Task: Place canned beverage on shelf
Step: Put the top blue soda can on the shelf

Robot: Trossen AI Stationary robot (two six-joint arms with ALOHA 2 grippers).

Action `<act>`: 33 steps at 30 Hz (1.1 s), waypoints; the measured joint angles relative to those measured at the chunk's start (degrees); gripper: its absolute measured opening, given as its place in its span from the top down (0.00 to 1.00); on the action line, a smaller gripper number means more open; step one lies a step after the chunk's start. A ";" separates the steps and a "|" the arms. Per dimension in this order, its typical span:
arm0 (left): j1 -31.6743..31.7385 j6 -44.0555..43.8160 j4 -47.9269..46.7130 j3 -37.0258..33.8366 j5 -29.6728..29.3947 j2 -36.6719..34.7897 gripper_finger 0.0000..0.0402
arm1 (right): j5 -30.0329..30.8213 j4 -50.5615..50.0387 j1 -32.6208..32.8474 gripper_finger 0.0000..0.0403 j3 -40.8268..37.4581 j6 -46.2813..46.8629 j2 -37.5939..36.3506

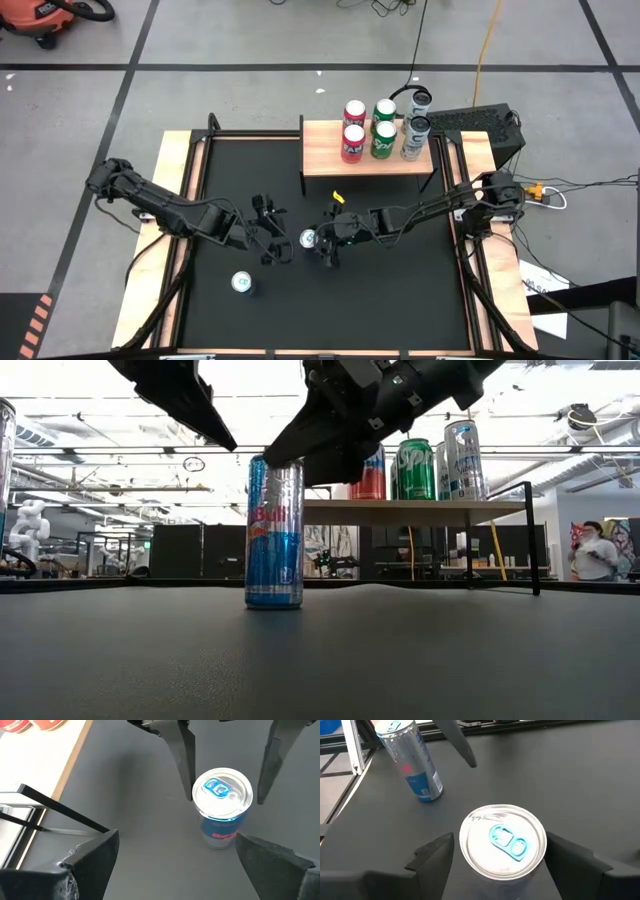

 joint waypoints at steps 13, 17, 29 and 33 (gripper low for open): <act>0.00 0.00 0.32 -0.02 -0.02 -0.11 0.03 | 0.13 1.78 -0.66 0.46 0.22 -0.38 2.21; -0.04 -0.13 0.07 -0.02 -0.02 -0.90 0.03 | 0.10 1.30 -0.22 0.46 0.11 -2.00 0.53; -0.01 5.04 19.60 -4.47 8.70 -1.44 0.03 | 0.28 -3.38 -0.20 0.45 0.63 -5.59 -9.76; 0.13 6.50 29.09 -5.94 9.03 0.36 0.03 | 0.18 -2.25 -0.15 0.45 0.68 -6.12 -11.62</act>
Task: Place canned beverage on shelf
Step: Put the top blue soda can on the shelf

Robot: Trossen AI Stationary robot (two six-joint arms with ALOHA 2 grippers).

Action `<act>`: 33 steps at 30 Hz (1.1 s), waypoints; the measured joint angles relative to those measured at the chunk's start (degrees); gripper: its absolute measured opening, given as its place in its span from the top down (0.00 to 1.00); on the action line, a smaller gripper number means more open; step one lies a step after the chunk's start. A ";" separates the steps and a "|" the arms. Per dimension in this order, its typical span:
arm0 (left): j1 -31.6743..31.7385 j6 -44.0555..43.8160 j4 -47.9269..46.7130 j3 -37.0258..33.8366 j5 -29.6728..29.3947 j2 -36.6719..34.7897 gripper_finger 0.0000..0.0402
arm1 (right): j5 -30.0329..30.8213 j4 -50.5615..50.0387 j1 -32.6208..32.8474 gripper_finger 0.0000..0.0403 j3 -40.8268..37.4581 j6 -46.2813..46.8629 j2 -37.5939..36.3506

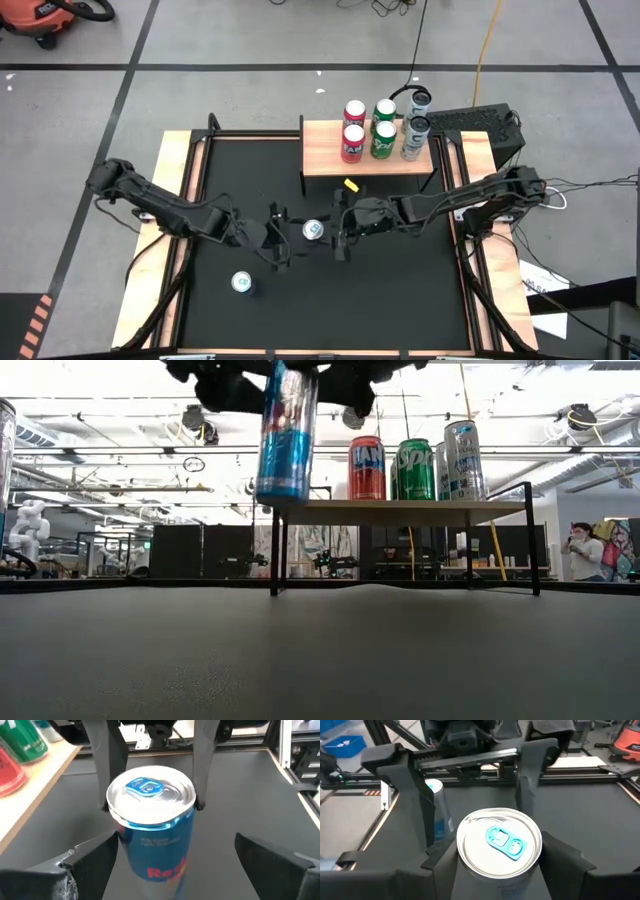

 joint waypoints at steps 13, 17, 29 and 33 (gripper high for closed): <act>2.86 -0.42 6.20 -0.58 -0.91 2.63 0.04 | 0.29 1.49 2.03 0.45 -0.04 -6.38 0.04; 2.86 -0.48 7.54 -0.58 -0.71 2.67 0.13 | -0.02 1.43 2.03 0.45 -0.04 -6.40 0.04; 5.02 4.51 8.26 -0.58 2.34 2.02 0.44 | 1.23 2.17 2.44 0.35 -0.04 -7.31 -0.49; 8.11 7.20 7.72 -0.58 1.22 -1.06 0.44 | 14.18 -2.85 4.01 0.31 0.06 -3.34 -3.44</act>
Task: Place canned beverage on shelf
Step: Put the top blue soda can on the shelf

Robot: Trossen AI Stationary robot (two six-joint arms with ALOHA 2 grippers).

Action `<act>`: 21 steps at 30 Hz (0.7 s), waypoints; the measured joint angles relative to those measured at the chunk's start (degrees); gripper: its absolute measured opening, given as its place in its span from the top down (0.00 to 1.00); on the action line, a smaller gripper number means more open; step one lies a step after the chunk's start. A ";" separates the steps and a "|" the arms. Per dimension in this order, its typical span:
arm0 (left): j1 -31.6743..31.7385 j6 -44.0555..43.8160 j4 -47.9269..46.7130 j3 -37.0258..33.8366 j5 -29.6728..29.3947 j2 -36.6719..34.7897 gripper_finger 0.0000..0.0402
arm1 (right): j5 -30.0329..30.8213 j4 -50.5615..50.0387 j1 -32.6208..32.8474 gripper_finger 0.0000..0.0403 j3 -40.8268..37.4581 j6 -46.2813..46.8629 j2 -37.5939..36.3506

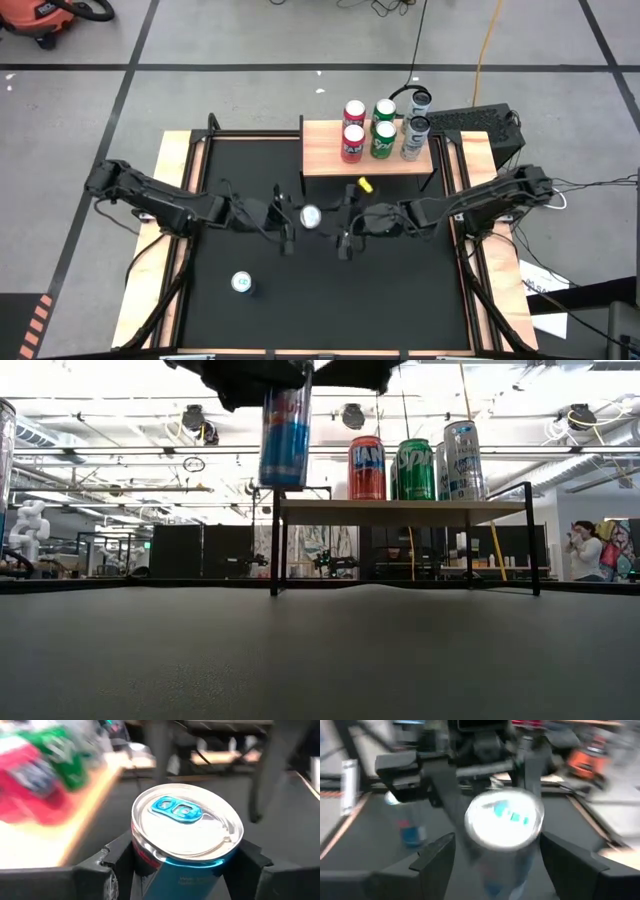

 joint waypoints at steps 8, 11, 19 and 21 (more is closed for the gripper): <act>14.25 6.16 -2.15 4.01 11.31 -4.66 0.44 | 9.75 -13.23 3.25 0.33 -0.02 11.63 -1.83; 21.02 7.48 -1.19 6.95 18.86 -3.52 0.44 | 9.68 -14.44 4.72 0.33 -1.42 14.98 -1.23; 35.75 10.11 -2.08 15.91 34.73 4.08 0.44 | 9.68 -13.31 8.21 0.34 -9.92 25.36 -0.92; 38.34 11.13 -2.11 18.01 37.09 6.51 0.44 | 9.64 -9.86 8.60 0.34 -13.26 27.63 -0.42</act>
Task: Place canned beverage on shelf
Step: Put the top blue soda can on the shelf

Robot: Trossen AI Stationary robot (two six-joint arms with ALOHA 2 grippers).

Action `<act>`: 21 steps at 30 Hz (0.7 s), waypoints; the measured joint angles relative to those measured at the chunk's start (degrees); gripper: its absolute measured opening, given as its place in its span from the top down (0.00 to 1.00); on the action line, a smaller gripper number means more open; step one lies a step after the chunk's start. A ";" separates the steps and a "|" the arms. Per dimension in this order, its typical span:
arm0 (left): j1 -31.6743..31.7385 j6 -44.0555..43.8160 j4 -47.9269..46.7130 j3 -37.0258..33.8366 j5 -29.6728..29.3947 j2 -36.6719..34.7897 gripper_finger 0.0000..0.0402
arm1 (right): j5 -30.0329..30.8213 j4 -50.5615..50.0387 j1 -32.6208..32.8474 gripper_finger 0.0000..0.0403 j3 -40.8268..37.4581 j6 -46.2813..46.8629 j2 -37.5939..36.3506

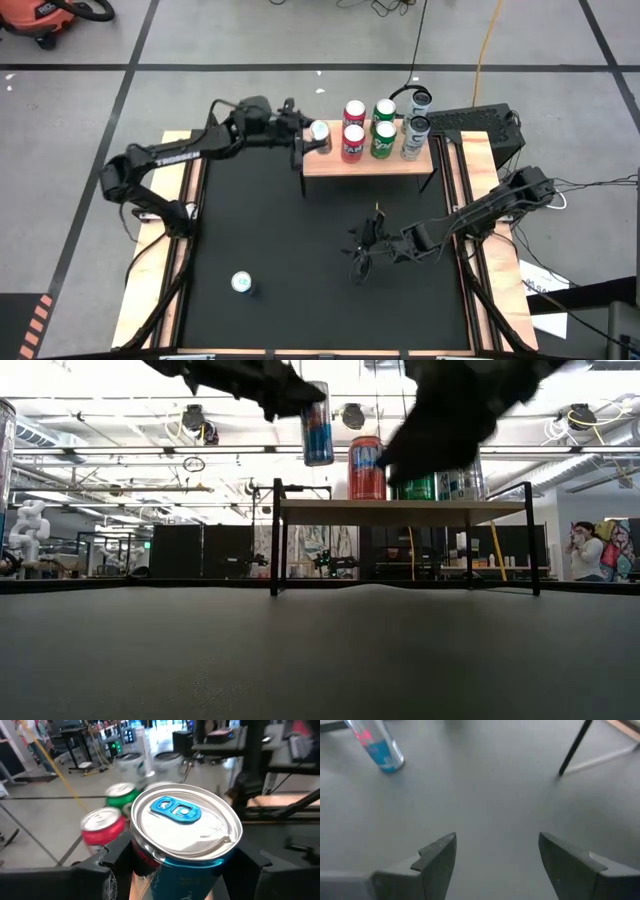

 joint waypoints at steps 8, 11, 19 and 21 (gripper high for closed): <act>8.44 0.71 -0.16 6.56 5.14 9.71 0.44 | -0.02 10.71 0.20 0.34 -9.41 5.49 0.44; 10.25 0.60 -0.27 7.78 5.37 12.50 0.44 | 0.03 11.79 0.20 0.34 -10.24 5.60 0.44; 12.20 0.46 -1.72 8.11 6.82 15.15 0.44 | 0.20 11.97 0.20 0.34 -10.30 4.89 0.44; 12.33 0.46 -2.10 8.11 7.03 15.13 0.44 | 0.23 12.07 0.20 0.34 -10.30 4.85 0.44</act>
